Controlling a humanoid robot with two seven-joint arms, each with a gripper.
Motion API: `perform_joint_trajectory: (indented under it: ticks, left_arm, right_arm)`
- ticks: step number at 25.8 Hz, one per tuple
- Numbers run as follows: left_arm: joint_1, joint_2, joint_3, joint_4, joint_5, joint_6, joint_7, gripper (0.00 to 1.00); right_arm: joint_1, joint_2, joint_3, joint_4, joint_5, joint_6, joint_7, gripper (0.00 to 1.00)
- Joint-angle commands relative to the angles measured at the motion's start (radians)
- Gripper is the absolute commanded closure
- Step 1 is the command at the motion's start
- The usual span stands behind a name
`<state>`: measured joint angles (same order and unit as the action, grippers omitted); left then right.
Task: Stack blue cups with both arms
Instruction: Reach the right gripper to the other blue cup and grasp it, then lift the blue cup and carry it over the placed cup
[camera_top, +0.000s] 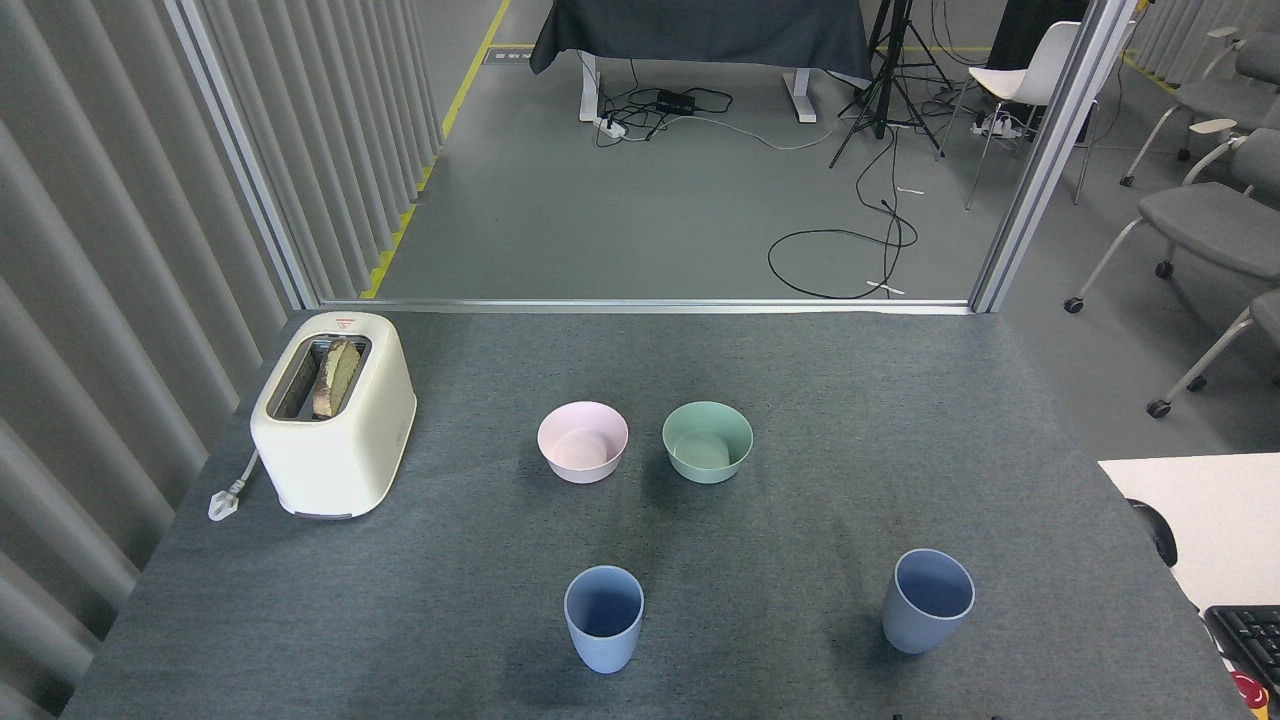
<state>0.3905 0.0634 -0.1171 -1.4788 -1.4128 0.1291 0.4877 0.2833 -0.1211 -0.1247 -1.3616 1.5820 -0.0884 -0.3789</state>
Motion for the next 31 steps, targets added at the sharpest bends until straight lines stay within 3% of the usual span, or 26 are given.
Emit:
perform_joint_trajectory:
  ticks: [1, 10, 26, 31]
  left_arm:
    - [0.002, 0.001, 0.005, 0.000, 0.002, 0.001, 0.000, 0.00]
    - [0.004, 0.001, 0.017, 0.002, 0.009, 0.001, 0.000, 0.00]
    - [0.004, 0.001, 0.014, 0.000, 0.011, 0.001, 0.000, 0.00]
    - [0.004, 0.001, 0.011, 0.000, 0.011, 0.001, 0.002, 0.00]
  right_arm:
    - [-0.092, -0.031, -0.003, 0.062, 0.000, -0.001, 0.038, 0.00]
    - [-0.225, -0.069, -0.001, 0.188, 0.000, -0.002, 0.048, 0.00]
    - [-0.365, -0.066, 0.017, 0.329, 0.000, -0.027, 0.049, 0.00]
    - [-0.403, -0.061, 0.094, 0.351, 0.000, -0.014, 0.049, 0.01]
